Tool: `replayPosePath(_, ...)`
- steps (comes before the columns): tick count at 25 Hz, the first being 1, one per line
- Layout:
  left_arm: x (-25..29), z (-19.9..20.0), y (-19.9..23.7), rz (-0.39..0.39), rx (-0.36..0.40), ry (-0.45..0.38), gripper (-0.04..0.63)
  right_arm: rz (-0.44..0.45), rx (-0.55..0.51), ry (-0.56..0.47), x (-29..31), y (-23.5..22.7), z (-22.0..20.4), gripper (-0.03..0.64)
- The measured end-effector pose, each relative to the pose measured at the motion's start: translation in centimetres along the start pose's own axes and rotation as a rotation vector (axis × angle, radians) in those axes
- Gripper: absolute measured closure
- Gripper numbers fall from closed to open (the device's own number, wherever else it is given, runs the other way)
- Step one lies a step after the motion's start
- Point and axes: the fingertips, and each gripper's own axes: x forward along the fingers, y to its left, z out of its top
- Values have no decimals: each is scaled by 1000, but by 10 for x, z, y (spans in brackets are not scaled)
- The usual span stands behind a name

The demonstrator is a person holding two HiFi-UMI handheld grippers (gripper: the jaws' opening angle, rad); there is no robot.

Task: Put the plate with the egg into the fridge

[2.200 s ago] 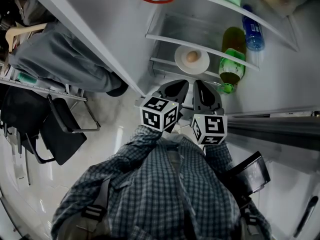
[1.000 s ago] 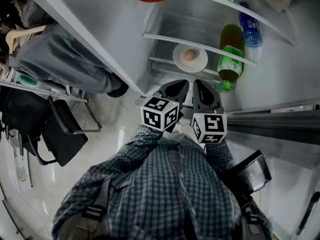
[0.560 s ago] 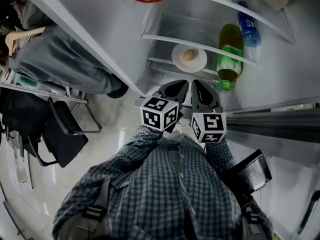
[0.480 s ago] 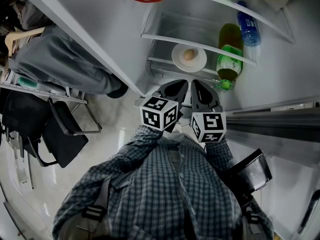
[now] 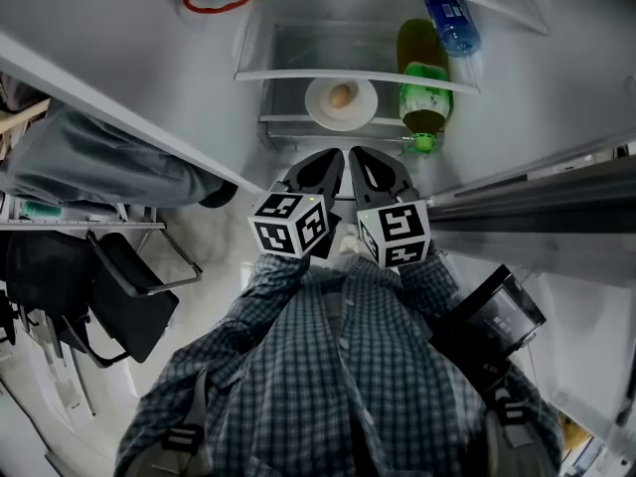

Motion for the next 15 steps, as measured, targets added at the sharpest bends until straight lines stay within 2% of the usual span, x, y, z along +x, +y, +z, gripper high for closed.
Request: replayPosePath(15,-1,-2,3,15,-15,0,588,11,-2,2,1,2,0,611)
